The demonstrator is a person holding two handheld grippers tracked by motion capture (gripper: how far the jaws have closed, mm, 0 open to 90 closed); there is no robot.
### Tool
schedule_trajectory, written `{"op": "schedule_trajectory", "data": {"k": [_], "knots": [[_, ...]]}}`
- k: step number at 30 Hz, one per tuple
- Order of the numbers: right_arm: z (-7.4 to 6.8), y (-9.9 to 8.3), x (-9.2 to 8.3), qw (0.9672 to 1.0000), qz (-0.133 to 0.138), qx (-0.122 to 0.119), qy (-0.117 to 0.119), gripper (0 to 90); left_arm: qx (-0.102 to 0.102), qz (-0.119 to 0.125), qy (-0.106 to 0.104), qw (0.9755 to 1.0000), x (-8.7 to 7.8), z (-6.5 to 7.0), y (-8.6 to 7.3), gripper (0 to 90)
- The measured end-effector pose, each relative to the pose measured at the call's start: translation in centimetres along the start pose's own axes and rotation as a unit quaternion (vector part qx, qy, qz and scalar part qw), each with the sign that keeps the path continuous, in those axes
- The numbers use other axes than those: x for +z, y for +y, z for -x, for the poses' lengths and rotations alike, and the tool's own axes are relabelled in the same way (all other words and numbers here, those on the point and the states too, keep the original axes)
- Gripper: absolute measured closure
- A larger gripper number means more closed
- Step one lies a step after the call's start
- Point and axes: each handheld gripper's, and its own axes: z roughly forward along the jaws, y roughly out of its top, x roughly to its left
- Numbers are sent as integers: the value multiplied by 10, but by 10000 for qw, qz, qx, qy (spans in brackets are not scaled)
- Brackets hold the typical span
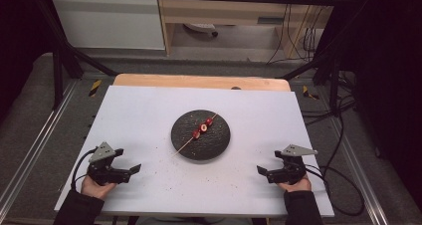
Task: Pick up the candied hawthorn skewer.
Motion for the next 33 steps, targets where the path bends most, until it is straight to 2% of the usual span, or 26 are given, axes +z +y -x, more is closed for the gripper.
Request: {"op": "schedule_trajectory", "data": {"k": [8, 23, 33], "knots": [[0, 1, -1, 10000, 11, -5, 4, 18, 11, -20, -8, 10000, 0, 2, 2, 63], [1, 2, -2, 10000, 81, 7, -18, 17, -102, -1, -43, 9999, 1, 7, 19, 71], [1, 2, -2, 10000, 79, -4, -20, 16, -94, -107, -88, 9999, 8, 14, 37, 75]]}}
